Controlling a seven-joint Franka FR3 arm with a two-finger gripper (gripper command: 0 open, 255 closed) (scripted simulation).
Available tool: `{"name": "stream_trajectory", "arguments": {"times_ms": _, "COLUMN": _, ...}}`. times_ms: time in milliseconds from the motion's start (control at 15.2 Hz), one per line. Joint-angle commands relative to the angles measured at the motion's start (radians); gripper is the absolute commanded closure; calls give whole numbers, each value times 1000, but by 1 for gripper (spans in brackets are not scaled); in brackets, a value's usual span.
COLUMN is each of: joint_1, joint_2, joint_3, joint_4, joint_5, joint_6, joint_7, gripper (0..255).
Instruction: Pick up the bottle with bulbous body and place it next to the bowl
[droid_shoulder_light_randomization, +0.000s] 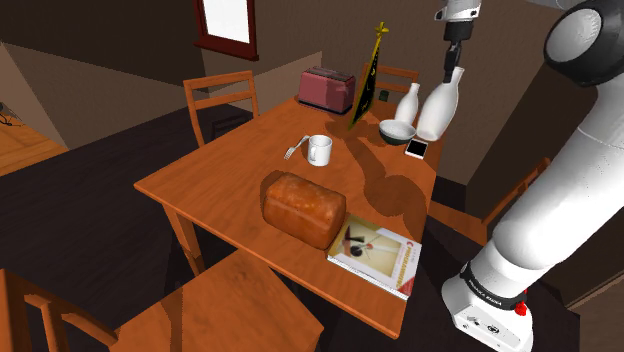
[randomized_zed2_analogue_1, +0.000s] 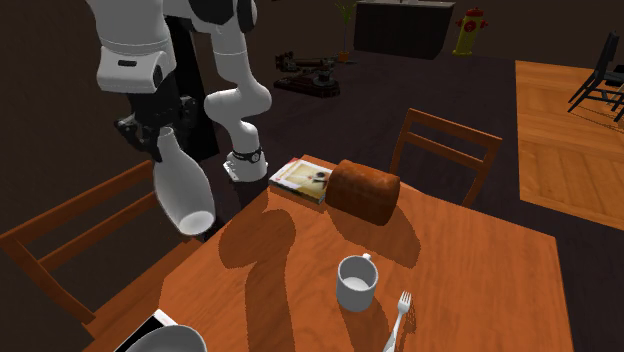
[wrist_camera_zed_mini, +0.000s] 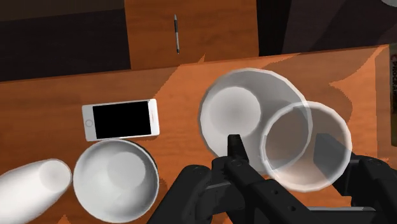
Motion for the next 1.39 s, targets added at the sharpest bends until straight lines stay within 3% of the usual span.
{"name": "stream_trajectory", "arguments": {"times_ms": 0, "joint_1": -31, "joint_2": 46, "joint_3": -25, "joint_4": 24, "joint_5": 13, "joint_6": 26, "joint_7": -53, "gripper": 255}}
{"name": "stream_trajectory", "arguments": {"times_ms": 396, "joint_1": -139, "joint_2": 210, "joint_3": -80, "joint_4": 136, "joint_5": 78, "joint_6": 82, "joint_7": -202, "gripper": 255}}
{"name": "stream_trajectory", "arguments": {"times_ms": 1320, "joint_1": -125, "joint_2": 190, "joint_3": -73, "joint_4": -78, "joint_5": 69, "joint_6": 275, "joint_7": -172, "gripper": 255}}
